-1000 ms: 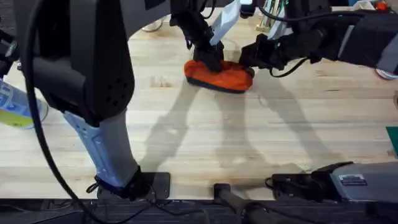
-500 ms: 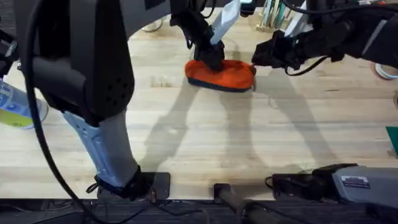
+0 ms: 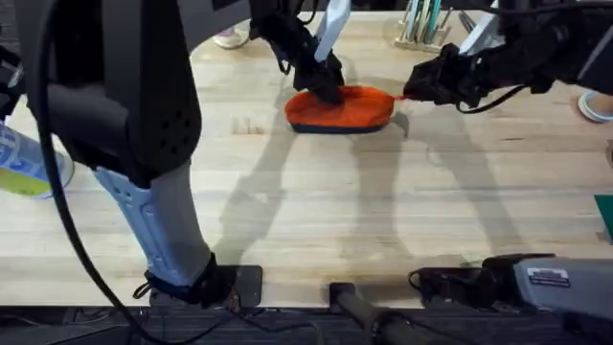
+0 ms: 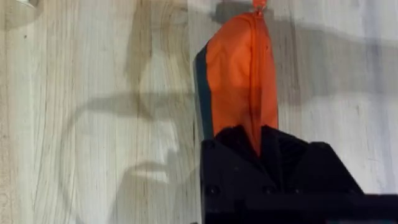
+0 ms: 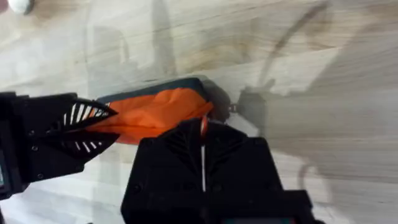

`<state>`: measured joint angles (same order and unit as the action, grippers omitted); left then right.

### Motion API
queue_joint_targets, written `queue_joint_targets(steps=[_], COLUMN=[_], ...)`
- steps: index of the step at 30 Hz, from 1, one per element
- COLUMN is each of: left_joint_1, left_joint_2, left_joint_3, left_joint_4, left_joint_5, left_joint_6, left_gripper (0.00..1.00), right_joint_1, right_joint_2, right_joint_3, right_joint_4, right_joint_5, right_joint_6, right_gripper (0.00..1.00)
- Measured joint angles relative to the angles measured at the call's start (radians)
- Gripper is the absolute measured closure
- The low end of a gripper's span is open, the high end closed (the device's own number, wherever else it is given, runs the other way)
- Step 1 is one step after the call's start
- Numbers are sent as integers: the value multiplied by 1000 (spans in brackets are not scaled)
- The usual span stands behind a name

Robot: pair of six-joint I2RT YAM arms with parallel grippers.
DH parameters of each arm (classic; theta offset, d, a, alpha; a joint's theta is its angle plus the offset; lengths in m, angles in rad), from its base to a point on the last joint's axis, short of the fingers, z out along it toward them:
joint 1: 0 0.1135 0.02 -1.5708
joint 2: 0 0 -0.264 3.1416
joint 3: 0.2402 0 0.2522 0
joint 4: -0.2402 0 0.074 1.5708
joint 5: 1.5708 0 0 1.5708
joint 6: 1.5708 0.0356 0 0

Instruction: Unzip the bag, pick up the pens from the table one at a time and place them inside, then zip the bag closed.

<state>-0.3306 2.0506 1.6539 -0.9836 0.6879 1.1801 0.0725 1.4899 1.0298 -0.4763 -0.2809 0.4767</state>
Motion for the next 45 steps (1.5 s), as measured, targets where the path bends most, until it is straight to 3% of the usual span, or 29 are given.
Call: queue_joint_targets(steps=[10, 21, 35, 40, 45], left_joint_1=[8, 19, 22, 22, 22], left_joint_2=[0, 0, 0, 0, 0], left_joint_3=[0, 0, 0, 0, 0], left_joint_4=[-3, -3, 3, 3, 3], left_joint_5=[1, 0, -1, -1, -1], left_joint_6=[0, 0, 0, 0, 0], left_gripper=[959, 959, 959, 959, 959], right_joint_1=[-27, -30, -32, -32, -32], right_joint_2=[1, 96, 99, 69, -46], right_joint_3=[-13, -176, -177, -177, -155], right_joint_4=[22, 109, 114, 89, 56], right_joint_5=[23, 33, 37, 50, 56], right_joint_6=[-2, 76, 81, 75, 38], right_gripper=[967, 968, 969, 969, 907])
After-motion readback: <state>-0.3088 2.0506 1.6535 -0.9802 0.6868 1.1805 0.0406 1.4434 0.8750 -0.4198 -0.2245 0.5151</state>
